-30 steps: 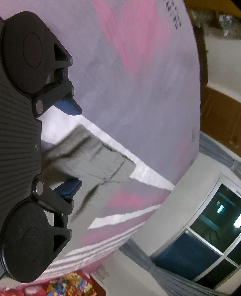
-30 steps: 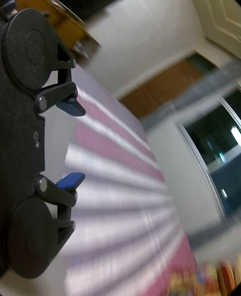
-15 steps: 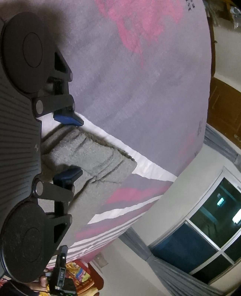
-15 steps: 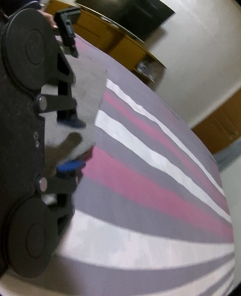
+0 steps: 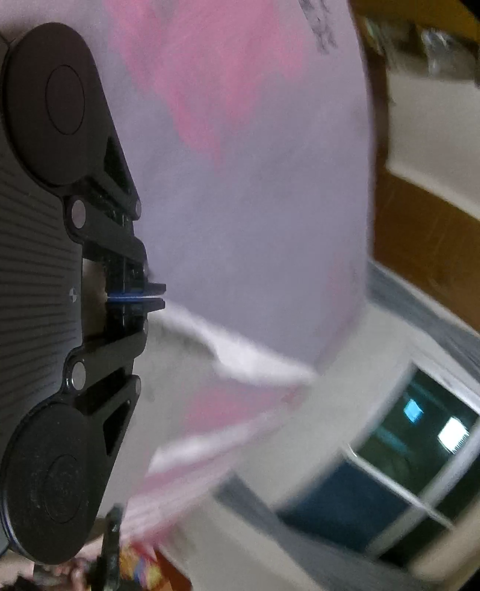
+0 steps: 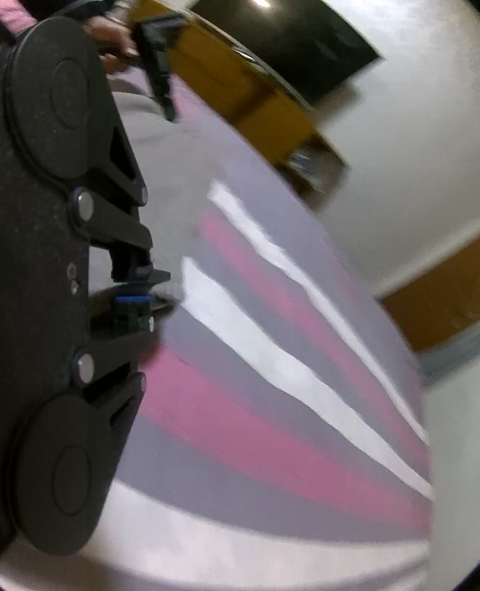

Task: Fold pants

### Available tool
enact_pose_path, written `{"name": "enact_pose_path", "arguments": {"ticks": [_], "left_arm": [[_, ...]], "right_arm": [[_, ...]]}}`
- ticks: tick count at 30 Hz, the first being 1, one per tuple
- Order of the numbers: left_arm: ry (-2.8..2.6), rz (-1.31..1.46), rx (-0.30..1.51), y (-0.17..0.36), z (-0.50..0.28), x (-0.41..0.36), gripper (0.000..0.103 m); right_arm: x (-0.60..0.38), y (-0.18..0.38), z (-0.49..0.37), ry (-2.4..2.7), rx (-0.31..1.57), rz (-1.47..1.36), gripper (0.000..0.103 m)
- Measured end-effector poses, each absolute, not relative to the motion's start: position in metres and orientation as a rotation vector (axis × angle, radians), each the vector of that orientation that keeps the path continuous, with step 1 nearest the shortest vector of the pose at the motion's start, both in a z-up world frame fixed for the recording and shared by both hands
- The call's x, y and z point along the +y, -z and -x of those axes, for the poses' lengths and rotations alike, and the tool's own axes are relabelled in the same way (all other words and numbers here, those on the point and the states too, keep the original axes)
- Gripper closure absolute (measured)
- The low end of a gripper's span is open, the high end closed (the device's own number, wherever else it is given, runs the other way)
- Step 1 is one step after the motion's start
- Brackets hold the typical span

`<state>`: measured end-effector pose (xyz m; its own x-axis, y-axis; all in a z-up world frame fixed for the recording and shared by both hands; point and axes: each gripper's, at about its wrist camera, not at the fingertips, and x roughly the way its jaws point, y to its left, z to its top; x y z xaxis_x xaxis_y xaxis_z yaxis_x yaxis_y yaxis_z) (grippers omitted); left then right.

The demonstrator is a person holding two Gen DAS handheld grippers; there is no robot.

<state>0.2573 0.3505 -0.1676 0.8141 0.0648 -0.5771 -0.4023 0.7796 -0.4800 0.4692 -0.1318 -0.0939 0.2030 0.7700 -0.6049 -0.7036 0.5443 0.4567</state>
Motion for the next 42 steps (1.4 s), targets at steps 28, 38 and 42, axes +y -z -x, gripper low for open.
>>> {"name": "enact_pose_path", "arguments": {"ticks": [28, 38, 42], "left_arm": [[-0.064, 0.082, 0.661, 0.140, -0.312, 0.210, 0.023], [-0.125, 0.157, 0.590, 0.124, -0.281, 0.212, 0.021], [-0.106, 0.080, 0.707, 0.135, -0.284, 0.206, 0.021]], "right_arm": [[-0.327, 0.107, -0.348, -0.550, 0.787, -0.226, 0.031], [-0.518, 0.089, -0.299, -0.110, 0.713, -0.339, 0.038], [-0.542, 0.097, -0.277, -0.050, 0.740, -0.294, 0.030]]}}
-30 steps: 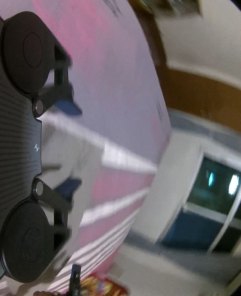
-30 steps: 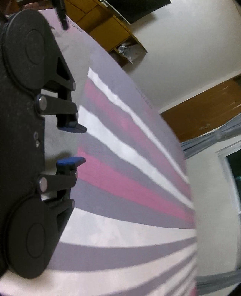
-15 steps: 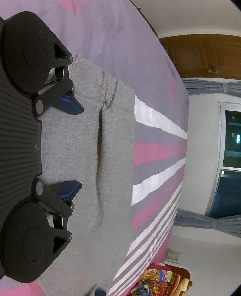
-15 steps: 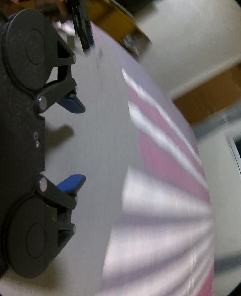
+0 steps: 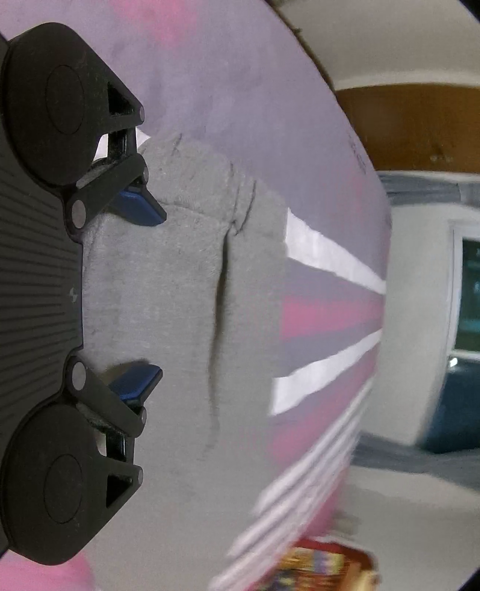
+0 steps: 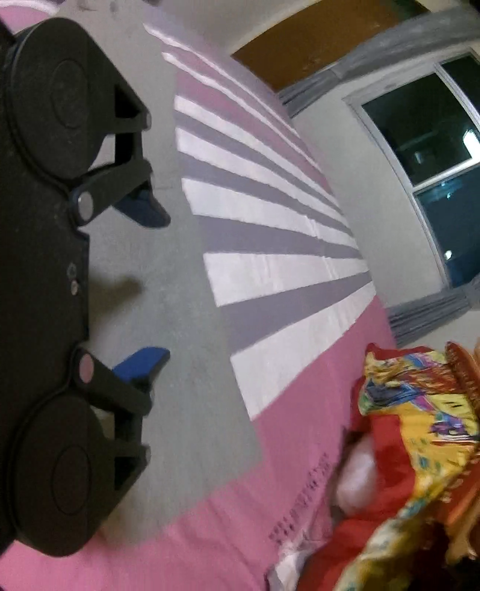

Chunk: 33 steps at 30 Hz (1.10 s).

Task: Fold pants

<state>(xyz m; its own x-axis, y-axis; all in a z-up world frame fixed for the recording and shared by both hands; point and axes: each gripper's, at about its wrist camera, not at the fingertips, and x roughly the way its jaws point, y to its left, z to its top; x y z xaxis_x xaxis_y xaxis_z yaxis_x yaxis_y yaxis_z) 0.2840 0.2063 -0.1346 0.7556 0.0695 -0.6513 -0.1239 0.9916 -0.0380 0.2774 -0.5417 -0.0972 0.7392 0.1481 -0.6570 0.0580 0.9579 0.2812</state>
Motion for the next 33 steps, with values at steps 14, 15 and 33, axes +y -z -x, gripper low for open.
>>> {"name": "enact_pose_path", "arguments": {"ticks": [14, 15, 33], "left_arm": [[-0.170, 0.014, 0.738, 0.133, -0.272, 0.196, 0.012], [-0.173, 0.019, 0.736, 0.134, -0.273, 0.196, 0.012], [-0.243, 0.062, 0.625, 0.117, -0.246, 0.200, 0.010]], "right_arm": [[-0.635, 0.148, -0.203, 0.009, 0.597, -0.929, 0.039], [-0.635, 0.152, -0.210, 0.009, 0.585, -0.956, 0.037], [-0.638, 0.162, -0.214, 0.029, 0.552, -0.894, 0.073]]}}
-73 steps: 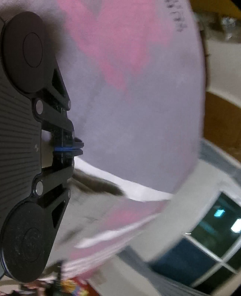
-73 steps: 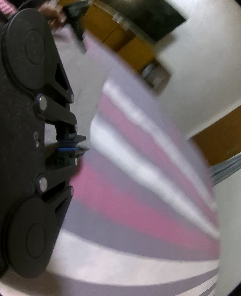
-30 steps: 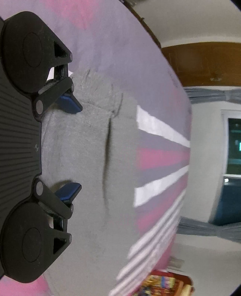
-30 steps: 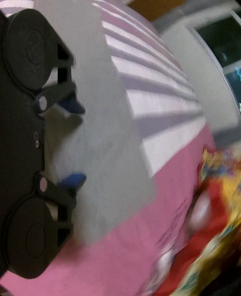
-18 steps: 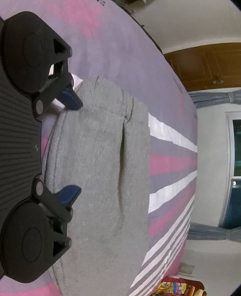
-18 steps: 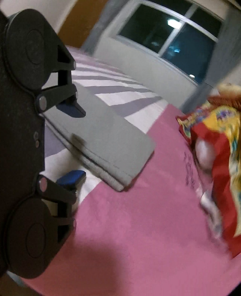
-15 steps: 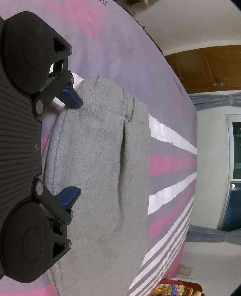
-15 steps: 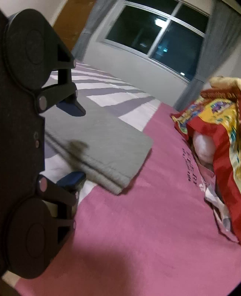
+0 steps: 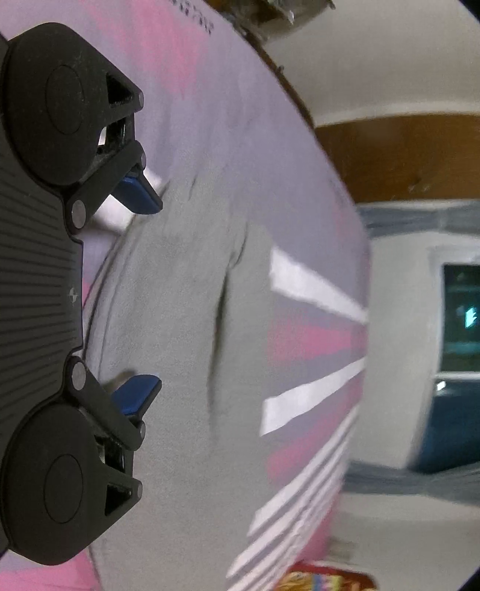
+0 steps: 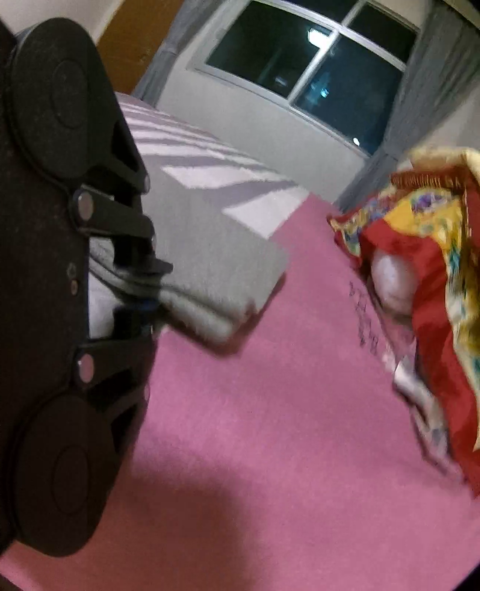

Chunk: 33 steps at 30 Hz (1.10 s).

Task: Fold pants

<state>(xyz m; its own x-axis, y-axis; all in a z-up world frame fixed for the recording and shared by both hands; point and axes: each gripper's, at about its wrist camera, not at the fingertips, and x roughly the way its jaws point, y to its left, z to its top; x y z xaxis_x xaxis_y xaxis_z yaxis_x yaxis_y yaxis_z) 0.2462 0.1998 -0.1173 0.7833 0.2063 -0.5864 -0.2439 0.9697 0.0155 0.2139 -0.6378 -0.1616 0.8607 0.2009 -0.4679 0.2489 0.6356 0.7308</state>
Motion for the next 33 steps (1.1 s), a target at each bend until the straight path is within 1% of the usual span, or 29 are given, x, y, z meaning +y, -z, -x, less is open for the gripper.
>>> {"name": "enact_pose_path", "arguments": {"ticks": [1, 2, 3, 4, 6, 7, 8, 9, 10, 12, 14, 18, 19, 20, 21, 22, 23, 25, 27, 28, 29, 30, 31, 32, 33], "left_arm": [[-0.255, 0.084, 0.609, 0.117, -0.240, 0.206, 0.010], [-0.261, 0.131, 0.604, 0.118, -0.235, 0.216, 0.010], [-0.262, 0.178, 0.610, 0.121, -0.233, 0.224, 0.010], [-0.263, 0.223, 0.617, 0.124, -0.231, 0.233, 0.010], [-0.266, 0.301, 0.632, 0.132, -0.232, 0.247, 0.010], [-0.262, 0.333, 0.637, 0.136, -0.234, 0.252, 0.010], [-0.253, 0.356, 0.629, 0.139, -0.235, 0.255, 0.013], [-0.244, 0.376, 0.622, 0.141, -0.236, 0.256, 0.015], [-0.238, 0.401, 0.617, 0.143, -0.238, 0.259, 0.020], [-0.225, 0.477, 0.620, 0.152, -0.244, 0.265, 0.022], [-0.216, 0.573, 0.681, 0.170, -0.256, 0.275, 0.022], [-0.132, 0.672, 0.659, 0.179, -0.265, 0.285, 0.022], [-0.127, 0.697, 0.655, 0.180, -0.268, 0.288, 0.025], [-0.138, 0.716, 0.642, 0.180, -0.268, 0.292, 0.055], [-0.154, 0.741, 0.632, 0.181, -0.270, 0.298, 0.063], [-0.139, 0.793, 0.601, 0.184, -0.268, 0.304, 0.064], [-0.136, 0.791, 0.582, 0.184, -0.266, 0.304, 0.064], [-0.145, 0.705, 0.610, 0.186, -0.267, 0.295, 0.064], [-0.139, 0.715, 0.615, 0.195, -0.264, 0.297, 0.064], [-0.137, 0.730, 0.613, 0.197, -0.263, 0.299, 0.063], [-0.142, 0.726, 0.619, 0.196, -0.264, 0.298, 0.062], [-0.151, 0.713, 0.627, 0.193, -0.264, 0.296, 0.061], [-0.158, 0.695, 0.634, 0.189, -0.263, 0.293, 0.059], [-0.168, 0.666, 0.647, 0.183, -0.265, 0.289, 0.054], [-0.171, 0.634, 0.653, 0.176, -0.264, 0.287, 0.049]], "right_arm": [[-0.637, 0.160, -0.214, 0.010, 0.557, -0.882, 0.063], [-0.637, 0.157, -0.214, -0.009, 0.556, -0.873, 0.057], [-0.636, 0.155, -0.214, -0.027, 0.552, -0.865, 0.047], [-0.636, 0.154, -0.214, -0.039, 0.549, -0.861, 0.042], [-0.632, 0.153, -0.218, -0.035, 0.555, -0.844, 0.039], [-0.630, 0.150, -0.219, -0.030, 0.557, -0.837, 0.036], [-0.628, 0.148, -0.220, -0.027, 0.557, -0.832, 0.033], [-0.626, 0.148, -0.220, -0.026, 0.556, -0.827, 0.029], [-0.623, 0.147, -0.221, -0.023, 0.557, -0.820, 0.025], [-0.619, 0.145, -0.224, -0.014, 0.562, -0.801, 0.021], [-0.615, 0.144, -0.224, -0.005, 0.564, -0.789, 0.019], [-0.615, 0.144, -0.225, 0.008, 0.557, -0.803, 0.017], [-0.615, 0.144, -0.226, 0.008, 0.555, -0.806, 0.016], [-0.615, 0.145, -0.229, 0.005, 0.556, -0.805, 0.016], [-0.615, 0.145, -0.231, 0.003, 0.559, -0.802, 0.020], [-0.615, 0.144, -0.234, 0.003, 0.566, -0.796, 0.065], [-0.617, 0.143, -0.238, 0.005, 0.584, -0.801, 0.096], [-0.622, 0.135, -0.236, -0.013, 0.528, -0.835, 0.094], [-0.619, 0.125, -0.229, -0.037, 0.462, -0.796, 0.094], [-0.618, 0.130, -0.232, 0.001, 0.506, -0.773, 0.094], [-0.622, 0.146, -0.239, 0.055, 0.602, -0.794, 0.094], [-0.627, 0.159, -0.241, 0.064, 0.638, -0.845, 0.096], [-0.632, 0.165, -0.238, 0.051, 0.615, -0.900, 0.095], [-0.635, 0.166, -0.236, 0.040, 0.599, -0.931, 0.094], [-0.636, 0.167, -0.234, 0.024, 0.585, -0.946, 0.088]]}}
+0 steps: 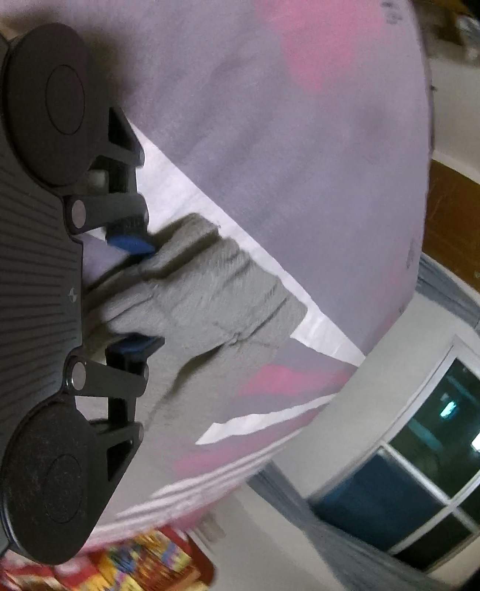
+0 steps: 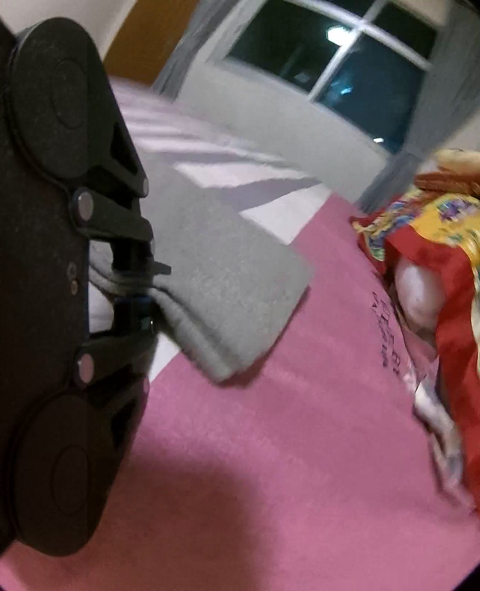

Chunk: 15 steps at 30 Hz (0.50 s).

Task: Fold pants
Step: 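Fold the held end over the pants and open the left tool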

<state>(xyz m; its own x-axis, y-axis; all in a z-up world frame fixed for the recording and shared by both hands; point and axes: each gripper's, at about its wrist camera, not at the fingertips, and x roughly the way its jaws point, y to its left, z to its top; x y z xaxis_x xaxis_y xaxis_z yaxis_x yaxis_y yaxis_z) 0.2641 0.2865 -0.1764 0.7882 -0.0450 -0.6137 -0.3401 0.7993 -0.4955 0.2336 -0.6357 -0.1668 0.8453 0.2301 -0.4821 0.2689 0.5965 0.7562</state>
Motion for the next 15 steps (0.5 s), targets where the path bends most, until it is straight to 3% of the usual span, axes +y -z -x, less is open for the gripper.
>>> {"name": "enact_pose_path", "arguments": {"ticks": [2, 4, 7, 11, 15], "left_arm": [[-0.171, 0.560, 0.639, 0.163, -0.256, 0.278, 0.022], [-0.174, 0.524, 0.643, 0.157, -0.256, 0.274, 0.020], [-0.173, 0.499, 0.711, 0.162, -0.260, 0.267, 0.020], [-0.193, 0.468, 0.699, 0.169, -0.265, 0.259, 0.013], [-0.200, 0.413, 0.684, 0.173, -0.261, 0.250, 0.008]], "right_arm": [[-0.637, 0.167, -0.230, 0.005, 0.577, -0.955, 0.083], [-0.643, 0.167, -0.225, -0.010, 0.544, -0.999, 0.068], [-0.653, 0.171, -0.215, -0.015, 0.471, -1.092, 0.059], [-0.659, 0.176, -0.217, -0.008, 0.457, -1.154, 0.061], [-0.659, 0.177, -0.222, 0.031, 0.504, -1.123, 0.084]]}}
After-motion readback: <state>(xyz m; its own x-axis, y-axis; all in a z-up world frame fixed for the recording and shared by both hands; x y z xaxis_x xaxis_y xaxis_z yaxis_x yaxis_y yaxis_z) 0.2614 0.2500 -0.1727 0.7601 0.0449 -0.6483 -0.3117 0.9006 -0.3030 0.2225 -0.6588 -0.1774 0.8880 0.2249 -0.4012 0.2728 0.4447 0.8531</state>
